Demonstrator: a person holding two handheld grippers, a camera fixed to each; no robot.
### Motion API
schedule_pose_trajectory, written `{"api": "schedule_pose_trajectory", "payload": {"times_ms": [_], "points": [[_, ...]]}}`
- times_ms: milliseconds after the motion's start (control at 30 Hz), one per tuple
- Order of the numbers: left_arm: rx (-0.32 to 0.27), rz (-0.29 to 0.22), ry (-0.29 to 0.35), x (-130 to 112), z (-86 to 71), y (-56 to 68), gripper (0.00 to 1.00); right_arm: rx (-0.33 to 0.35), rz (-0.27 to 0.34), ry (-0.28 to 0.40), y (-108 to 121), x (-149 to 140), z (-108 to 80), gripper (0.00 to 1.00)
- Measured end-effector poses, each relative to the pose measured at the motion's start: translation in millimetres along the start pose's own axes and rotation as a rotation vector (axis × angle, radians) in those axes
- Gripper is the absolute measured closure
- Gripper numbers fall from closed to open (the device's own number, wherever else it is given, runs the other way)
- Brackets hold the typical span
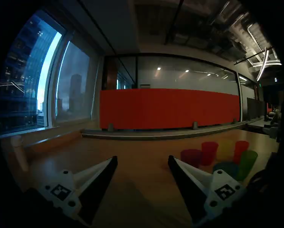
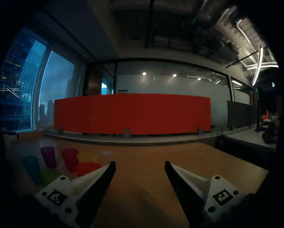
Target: Pour water
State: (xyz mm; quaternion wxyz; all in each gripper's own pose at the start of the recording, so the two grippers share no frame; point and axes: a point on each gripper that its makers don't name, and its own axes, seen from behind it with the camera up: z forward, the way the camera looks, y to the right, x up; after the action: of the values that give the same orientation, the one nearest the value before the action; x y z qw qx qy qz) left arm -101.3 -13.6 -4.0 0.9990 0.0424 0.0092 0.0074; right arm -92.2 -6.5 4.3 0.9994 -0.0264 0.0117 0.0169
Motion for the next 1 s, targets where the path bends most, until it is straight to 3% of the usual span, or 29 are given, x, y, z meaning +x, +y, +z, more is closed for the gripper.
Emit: {"api": "schedule_pose_trajectory", "payload": {"times_ms": [1000], "points": [[0.000, 0.000, 0.000, -0.2, 1.1, 0.3, 0.01, 0.000, 0.000, 0.000, 0.4, -1.3, 0.9, 0.00]]}}
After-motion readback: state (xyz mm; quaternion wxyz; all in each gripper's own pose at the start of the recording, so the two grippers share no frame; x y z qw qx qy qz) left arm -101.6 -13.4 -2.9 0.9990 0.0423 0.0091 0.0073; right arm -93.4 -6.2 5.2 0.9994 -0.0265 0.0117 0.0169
